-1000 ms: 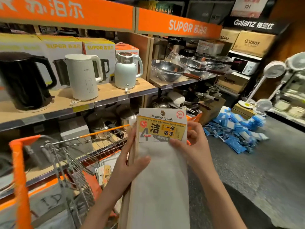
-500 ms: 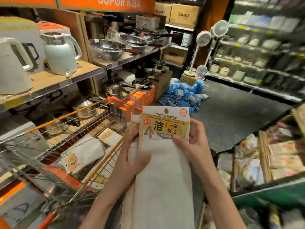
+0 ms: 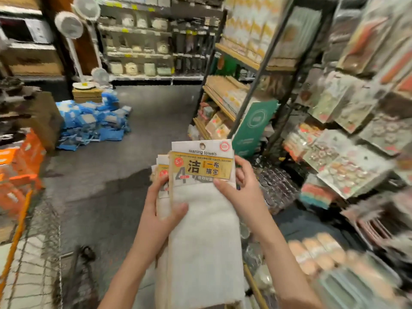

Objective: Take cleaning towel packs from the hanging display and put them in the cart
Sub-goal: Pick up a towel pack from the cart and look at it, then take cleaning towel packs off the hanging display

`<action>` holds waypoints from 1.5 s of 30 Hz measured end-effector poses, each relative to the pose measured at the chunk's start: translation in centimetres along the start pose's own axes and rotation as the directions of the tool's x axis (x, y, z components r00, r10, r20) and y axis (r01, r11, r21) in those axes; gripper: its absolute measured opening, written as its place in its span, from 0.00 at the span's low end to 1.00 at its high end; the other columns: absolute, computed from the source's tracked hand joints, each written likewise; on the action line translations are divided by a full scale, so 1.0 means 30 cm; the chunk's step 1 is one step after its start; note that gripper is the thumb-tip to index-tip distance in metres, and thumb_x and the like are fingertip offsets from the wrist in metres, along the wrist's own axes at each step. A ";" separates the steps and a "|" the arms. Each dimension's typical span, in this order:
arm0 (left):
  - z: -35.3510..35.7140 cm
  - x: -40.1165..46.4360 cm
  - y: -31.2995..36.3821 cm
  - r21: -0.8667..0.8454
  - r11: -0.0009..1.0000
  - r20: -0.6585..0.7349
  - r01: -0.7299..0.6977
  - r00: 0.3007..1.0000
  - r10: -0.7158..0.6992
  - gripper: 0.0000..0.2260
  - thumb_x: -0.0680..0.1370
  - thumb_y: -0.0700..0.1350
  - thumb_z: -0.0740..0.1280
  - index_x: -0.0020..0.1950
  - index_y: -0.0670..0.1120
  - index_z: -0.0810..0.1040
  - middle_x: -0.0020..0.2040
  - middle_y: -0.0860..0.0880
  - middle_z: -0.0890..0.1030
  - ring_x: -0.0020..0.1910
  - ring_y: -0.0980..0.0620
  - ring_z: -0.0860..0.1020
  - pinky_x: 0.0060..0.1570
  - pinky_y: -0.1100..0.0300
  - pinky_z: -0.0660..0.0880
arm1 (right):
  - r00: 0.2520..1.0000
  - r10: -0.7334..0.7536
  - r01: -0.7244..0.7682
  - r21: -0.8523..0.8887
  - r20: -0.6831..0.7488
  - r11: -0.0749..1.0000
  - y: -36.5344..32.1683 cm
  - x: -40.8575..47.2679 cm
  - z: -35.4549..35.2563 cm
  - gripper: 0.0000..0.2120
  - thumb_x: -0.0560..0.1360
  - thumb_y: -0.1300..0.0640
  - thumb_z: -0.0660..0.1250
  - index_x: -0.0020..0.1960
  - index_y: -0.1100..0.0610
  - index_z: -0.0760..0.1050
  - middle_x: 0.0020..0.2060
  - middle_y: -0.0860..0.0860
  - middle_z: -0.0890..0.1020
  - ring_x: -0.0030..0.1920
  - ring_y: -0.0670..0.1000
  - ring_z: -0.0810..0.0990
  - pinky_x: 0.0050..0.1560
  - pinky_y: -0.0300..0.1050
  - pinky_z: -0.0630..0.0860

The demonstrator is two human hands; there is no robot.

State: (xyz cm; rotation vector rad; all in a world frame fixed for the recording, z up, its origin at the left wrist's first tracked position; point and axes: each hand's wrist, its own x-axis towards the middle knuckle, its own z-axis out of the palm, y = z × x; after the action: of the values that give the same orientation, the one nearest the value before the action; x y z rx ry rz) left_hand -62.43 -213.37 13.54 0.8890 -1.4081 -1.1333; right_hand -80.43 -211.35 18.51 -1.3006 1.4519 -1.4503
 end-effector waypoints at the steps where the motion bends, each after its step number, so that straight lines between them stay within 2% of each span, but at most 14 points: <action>1: 0.036 -0.018 -0.005 -0.021 1.000 0.056 0.001 0.998 0.000 0.27 0.63 0.53 0.73 0.57 0.72 0.69 0.55 0.79 0.70 0.56 0.77 0.69 0.48 0.82 0.66 | 0.998 0.018 -0.018 -0.003 -0.057 1.000 0.010 -0.045 -0.038 0.26 0.71 0.63 0.72 0.62 0.44 0.66 0.53 0.40 0.79 0.53 0.36 0.78 0.50 0.28 0.73; 5: 0.196 -0.095 -0.027 -0.070 0.997 0.264 0.027 0.965 -0.007 0.27 0.65 0.46 0.71 0.60 0.63 0.67 0.54 0.80 0.70 0.55 0.79 0.69 0.47 0.83 0.65 | 0.962 0.059 -0.075 -0.050 -0.265 0.996 0.054 -0.226 -0.197 0.25 0.71 0.65 0.71 0.60 0.46 0.66 0.55 0.46 0.80 0.53 0.37 0.79 0.51 0.28 0.72; 10: 0.392 -0.209 -0.037 -0.074 0.993 0.478 0.095 0.877 -0.048 0.28 0.61 0.56 0.73 0.57 0.75 0.68 0.59 0.77 0.70 0.61 0.73 0.69 0.57 0.75 0.67 | 0.872 0.086 -0.133 -0.064 -0.483 0.989 0.057 -0.463 -0.388 0.26 0.71 0.66 0.71 0.61 0.48 0.65 0.51 0.45 0.80 0.45 0.32 0.78 0.44 0.25 0.71; 14: 0.563 -0.305 -0.015 -0.062 0.993 0.627 0.099 0.778 -0.039 0.30 0.59 0.62 0.71 0.59 0.75 0.67 0.63 0.75 0.68 0.63 0.73 0.67 0.61 0.64 0.65 | 0.786 0.076 -0.147 -0.067 -0.614 0.987 0.055 -0.642 -0.540 0.36 0.71 0.68 0.71 0.70 0.49 0.57 0.54 0.54 0.78 0.50 0.39 0.80 0.49 0.30 0.74; 17: 0.693 -0.371 0.010 -0.068 0.992 0.711 0.107 0.703 -0.027 0.30 0.59 0.62 0.71 0.59 0.75 0.67 0.65 0.69 0.68 0.65 0.67 0.68 0.65 0.57 0.66 | 0.742 0.048 -0.138 -0.082 -0.669 0.987 0.037 -0.767 -0.649 0.39 0.71 0.68 0.70 0.72 0.44 0.54 0.57 0.54 0.76 0.53 0.40 0.79 0.48 0.29 0.73; 21: 0.871 -0.474 0.039 -0.099 0.989 0.780 0.106 0.626 0.011 0.30 0.60 0.61 0.72 0.61 0.72 0.68 0.65 0.69 0.69 0.66 0.63 0.69 0.66 0.51 0.67 | 0.673 0.008 -0.110 -0.089 -0.740 0.990 0.029 -0.905 -0.799 0.34 0.72 0.68 0.69 0.71 0.50 0.60 0.58 0.54 0.76 0.51 0.37 0.79 0.47 0.28 0.73; 25: 1.056 -0.587 0.065 -0.098 0.989 0.821 0.106 0.571 0.020 0.33 0.61 0.62 0.72 0.64 0.68 0.67 0.64 0.70 0.69 0.67 0.61 0.67 0.65 0.50 0.67 | 0.611 -0.019 -0.108 -0.107 -0.791 0.988 0.036 -1.031 -0.973 0.31 0.73 0.66 0.69 0.69 0.45 0.63 0.57 0.56 0.77 0.53 0.43 0.80 0.54 0.39 0.77; 28: 1.208 -0.684 0.104 -0.141 0.983 0.813 0.117 0.580 0.048 0.31 0.64 0.58 0.74 0.64 0.68 0.67 0.62 0.72 0.68 0.62 0.70 0.68 0.58 0.65 0.66 | 0.570 -0.026 -0.100 -0.101 -0.821 0.990 0.042 -1.139 -1.119 0.32 0.73 0.68 0.69 0.70 0.45 0.63 0.59 0.56 0.77 0.55 0.45 0.80 0.56 0.43 0.77; 31: 1.347 -0.769 0.139 -0.104 0.990 0.794 0.094 0.608 0.026 0.29 0.69 0.53 0.75 0.65 0.65 0.66 0.58 0.77 0.64 0.57 0.72 0.67 0.53 0.66 0.62 | 0.528 0.011 -0.116 -0.059 -0.849 0.991 0.075 -1.255 -1.267 0.33 0.74 0.66 0.68 0.71 0.43 0.62 0.58 0.54 0.77 0.54 0.46 0.81 0.56 0.44 0.78; 33: 1.432 -0.810 0.145 -0.129 0.989 0.796 0.079 0.603 0.056 0.30 0.65 0.59 0.72 0.64 0.66 0.66 0.59 0.77 0.64 0.56 0.81 0.64 0.52 0.71 0.63 | 0.490 0.025 -0.119 -0.038 -0.871 0.992 0.102 -1.324 -1.359 0.32 0.73 0.68 0.68 0.70 0.45 0.63 0.58 0.54 0.77 0.52 0.42 0.81 0.51 0.39 0.78; 35: 1.508 -0.844 0.136 -0.125 0.987 0.799 0.104 0.601 0.038 0.28 0.65 0.56 0.70 0.64 0.65 0.66 0.61 0.74 0.65 0.55 0.84 0.62 0.52 0.76 0.63 | 0.450 0.044 -0.117 -0.011 -0.892 0.993 0.150 -1.385 -1.450 0.32 0.72 0.71 0.67 0.70 0.48 0.63 0.56 0.53 0.77 0.48 0.38 0.81 0.44 0.33 0.76; 39: 1.625 -0.875 0.112 -0.082 0.993 0.802 0.080 0.597 0.018 0.29 0.68 0.48 0.67 0.68 0.60 0.66 0.56 0.83 0.64 0.57 0.84 0.60 0.61 0.65 0.59 | 0.363 0.090 -0.115 0.052 -0.927 0.992 0.249 -1.490 -1.585 0.33 0.68 0.67 0.71 0.67 0.46 0.66 0.58 0.57 0.78 0.55 0.50 0.79 0.49 0.39 0.77; 42: 1.692 -0.866 0.088 -0.052 0.998 0.795 0.045 0.606 0.014 0.27 0.74 0.40 0.71 0.68 0.58 0.66 0.55 0.84 0.65 0.56 0.84 0.62 0.54 0.75 0.62 | 0.315 0.112 -0.107 0.082 -0.942 0.991 0.312 -1.527 -1.687 0.32 0.69 0.69 0.69 0.68 0.50 0.66 0.56 0.56 0.79 0.54 0.49 0.80 0.49 0.37 0.77; 45: 1.732 -0.842 0.067 -0.010 1.000 0.789 -0.023 0.614 0.022 0.28 0.74 0.40 0.71 0.66 0.64 0.66 0.57 0.82 0.66 0.57 0.82 0.62 0.54 0.74 0.62 | 0.294 0.136 -0.117 0.106 -0.946 0.988 0.386 -1.516 -1.791 0.31 0.72 0.76 0.64 0.69 0.53 0.66 0.61 0.57 0.76 0.59 0.53 0.77 0.53 0.37 0.78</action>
State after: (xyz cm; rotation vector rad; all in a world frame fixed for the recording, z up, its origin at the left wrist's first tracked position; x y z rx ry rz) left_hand -109.75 -180.36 9.71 0.3282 -2.1240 -1.6105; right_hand -122.02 -154.66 6.47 -0.0849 2.1716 -2.2731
